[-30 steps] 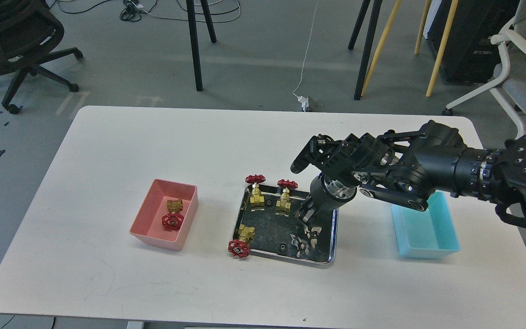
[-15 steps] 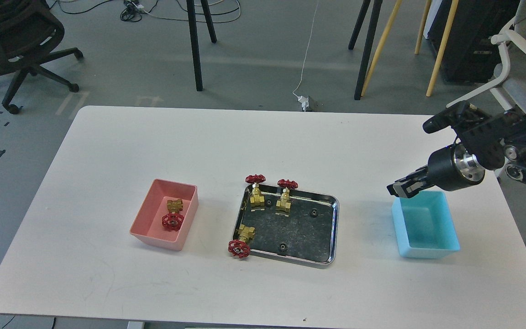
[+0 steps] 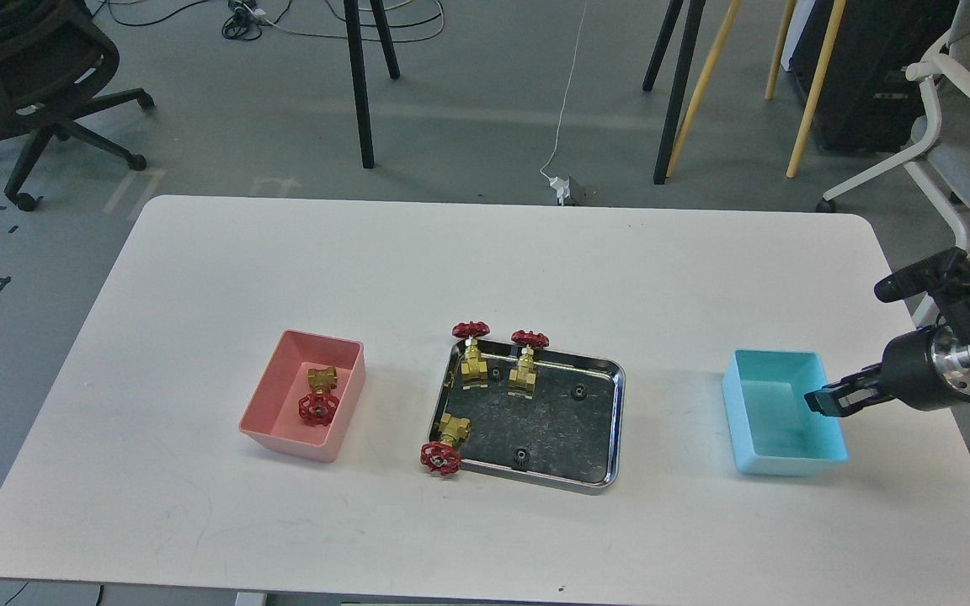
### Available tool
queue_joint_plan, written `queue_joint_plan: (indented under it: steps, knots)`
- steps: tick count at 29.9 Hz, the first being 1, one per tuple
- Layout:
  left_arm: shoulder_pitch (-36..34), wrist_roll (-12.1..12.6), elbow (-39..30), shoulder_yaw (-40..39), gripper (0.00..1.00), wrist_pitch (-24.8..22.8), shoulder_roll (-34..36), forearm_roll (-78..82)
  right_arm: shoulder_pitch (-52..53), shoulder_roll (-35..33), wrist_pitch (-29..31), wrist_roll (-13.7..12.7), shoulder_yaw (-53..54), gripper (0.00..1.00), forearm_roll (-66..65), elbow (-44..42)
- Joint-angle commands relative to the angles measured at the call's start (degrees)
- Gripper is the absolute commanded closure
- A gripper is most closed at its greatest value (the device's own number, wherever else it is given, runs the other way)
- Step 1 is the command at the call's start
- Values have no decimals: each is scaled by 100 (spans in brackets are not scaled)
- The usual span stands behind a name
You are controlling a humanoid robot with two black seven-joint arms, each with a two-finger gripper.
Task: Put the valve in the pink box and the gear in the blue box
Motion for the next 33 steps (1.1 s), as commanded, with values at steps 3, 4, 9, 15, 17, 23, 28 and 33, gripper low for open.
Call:
queue_joint_plan:
  steps: [3,4,9,15,17,23,28,33]
  knots:
    - [9,2,3,35,1,-1,0,0,-281,60,0,-18,543,17,145,-18]
    - [9,2,3,52,1,-1,0,0,-325,60,0,-18,657,16,267,-18]
    - [26,11,-6,79,1,-45,0,18,-326,51,0,-36,1316,11,961,87]
    - [-9,37,3,105,1,-220,-8,71,-256,60,0,-44,2634,9,2121,43]
    - [-17,151,29,97,1,-256,-61,62,-203,138,0,-106,3126,9,2639,-201]
    - [-438,450,678,149,1,-274,-667,18,-194,745,0,-544,4208,9,4186,-1730]
    - [-948,705,1285,228,1,-274,-1176,-26,60,1131,-416,-1010,4455,10,5548,-2636]
    - [-1177,811,1760,228,1,-282,-1555,-61,350,1728,-1243,-1362,4403,11,6148,-3497]
